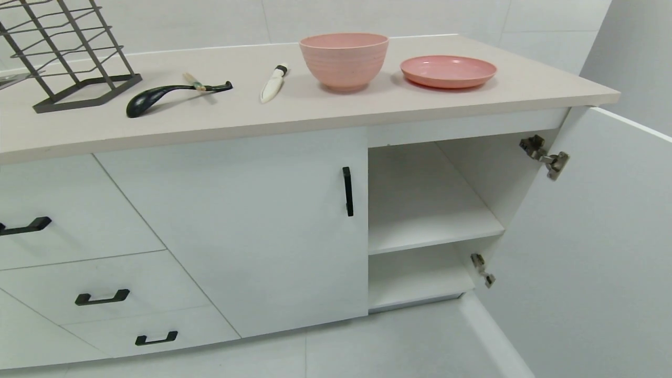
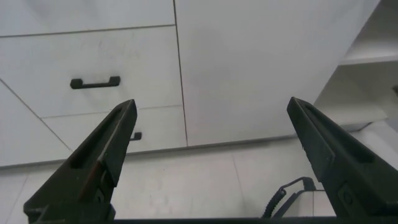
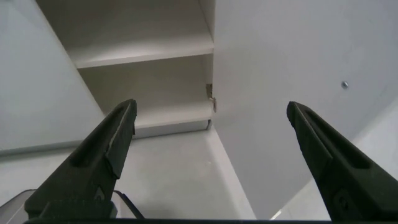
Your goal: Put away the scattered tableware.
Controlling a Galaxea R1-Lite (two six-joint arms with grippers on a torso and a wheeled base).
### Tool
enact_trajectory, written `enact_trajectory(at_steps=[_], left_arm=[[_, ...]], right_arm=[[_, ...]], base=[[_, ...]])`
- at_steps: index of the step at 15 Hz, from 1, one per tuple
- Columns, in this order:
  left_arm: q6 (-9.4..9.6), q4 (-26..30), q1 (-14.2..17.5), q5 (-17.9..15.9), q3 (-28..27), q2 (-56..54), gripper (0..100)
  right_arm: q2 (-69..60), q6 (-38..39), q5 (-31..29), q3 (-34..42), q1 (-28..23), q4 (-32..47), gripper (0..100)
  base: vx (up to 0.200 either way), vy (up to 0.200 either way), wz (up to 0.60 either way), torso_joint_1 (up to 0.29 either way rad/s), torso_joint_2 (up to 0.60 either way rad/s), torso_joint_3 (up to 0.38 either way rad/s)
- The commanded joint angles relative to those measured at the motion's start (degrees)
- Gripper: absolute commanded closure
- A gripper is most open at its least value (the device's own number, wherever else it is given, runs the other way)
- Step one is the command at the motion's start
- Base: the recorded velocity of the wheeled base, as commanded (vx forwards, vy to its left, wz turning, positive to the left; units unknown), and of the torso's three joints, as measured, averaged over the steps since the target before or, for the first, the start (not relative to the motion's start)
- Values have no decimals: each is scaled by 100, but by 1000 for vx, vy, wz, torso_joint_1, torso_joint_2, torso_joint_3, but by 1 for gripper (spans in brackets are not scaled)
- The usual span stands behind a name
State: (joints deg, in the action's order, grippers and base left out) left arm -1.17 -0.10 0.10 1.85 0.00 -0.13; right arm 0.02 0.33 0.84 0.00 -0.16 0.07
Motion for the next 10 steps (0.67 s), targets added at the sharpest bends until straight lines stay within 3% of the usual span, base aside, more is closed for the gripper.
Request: enact_trajectory(at_steps=[1,4,7,10], left_arm=[[-6,1,-1,-1,0,13,0],[-15,1,8,8,0,13,0],[-15,1,-1,-1,0,13,0],[-24,1,-1,-1,0,13,0]], right_arm=[[-2,2,4,0,-2,1,0],[-2,2,4,0,-2,1,0],[-2,2,4,0,-2,1,0],[-2,2,4,0,-2,1,0]], base=[[0,0,0,0,0,0],[0,0,0,0,0,0],[0,200,0,4,-1,2],[0,0,0,0,0,0]])
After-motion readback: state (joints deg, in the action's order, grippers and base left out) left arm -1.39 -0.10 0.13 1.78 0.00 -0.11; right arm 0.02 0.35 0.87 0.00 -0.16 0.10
